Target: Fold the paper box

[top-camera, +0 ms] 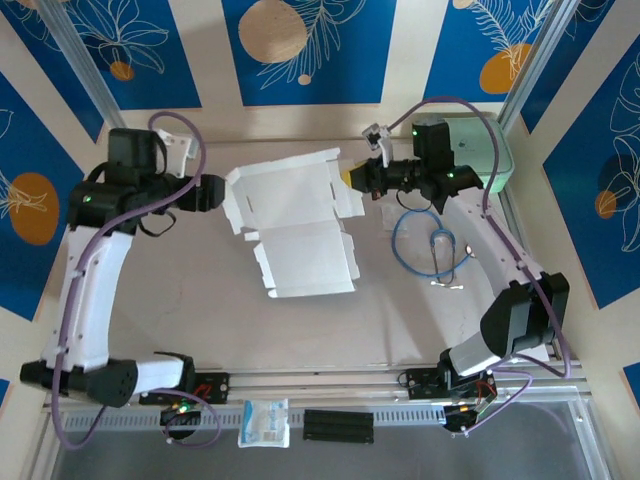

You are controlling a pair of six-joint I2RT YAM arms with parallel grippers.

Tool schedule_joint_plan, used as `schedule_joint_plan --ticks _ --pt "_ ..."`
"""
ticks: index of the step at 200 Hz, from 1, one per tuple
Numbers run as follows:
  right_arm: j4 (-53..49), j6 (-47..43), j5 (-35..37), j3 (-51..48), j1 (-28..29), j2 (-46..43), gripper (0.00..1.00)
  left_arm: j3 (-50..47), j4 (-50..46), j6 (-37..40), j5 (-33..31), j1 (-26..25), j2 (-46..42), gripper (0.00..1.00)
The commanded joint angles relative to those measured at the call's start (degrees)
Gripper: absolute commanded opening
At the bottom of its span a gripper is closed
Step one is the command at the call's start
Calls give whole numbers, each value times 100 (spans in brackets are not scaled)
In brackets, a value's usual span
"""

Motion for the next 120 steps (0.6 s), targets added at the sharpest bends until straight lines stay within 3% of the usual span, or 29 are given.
schedule_joint_plan --ticks 1,39,61,100,120 --pt "204 -186 -291 -211 -76 104 2 -548 155 282 1094 119 207 87" --pt "-90 -847 -207 -248 -134 332 2 -1157 985 1118 2333 133 777 98" --pt "-187 -1138 -382 -269 -99 319 2 -987 1271 1344 2044 129 1201 100" --pt "-244 -1241 -356 -181 -35 327 3 358 -468 2405 2469 138 2364 99" --pt "-264 -1247 -280 -127 1 370 3 498 -543 2346 2302 138 2612 100"
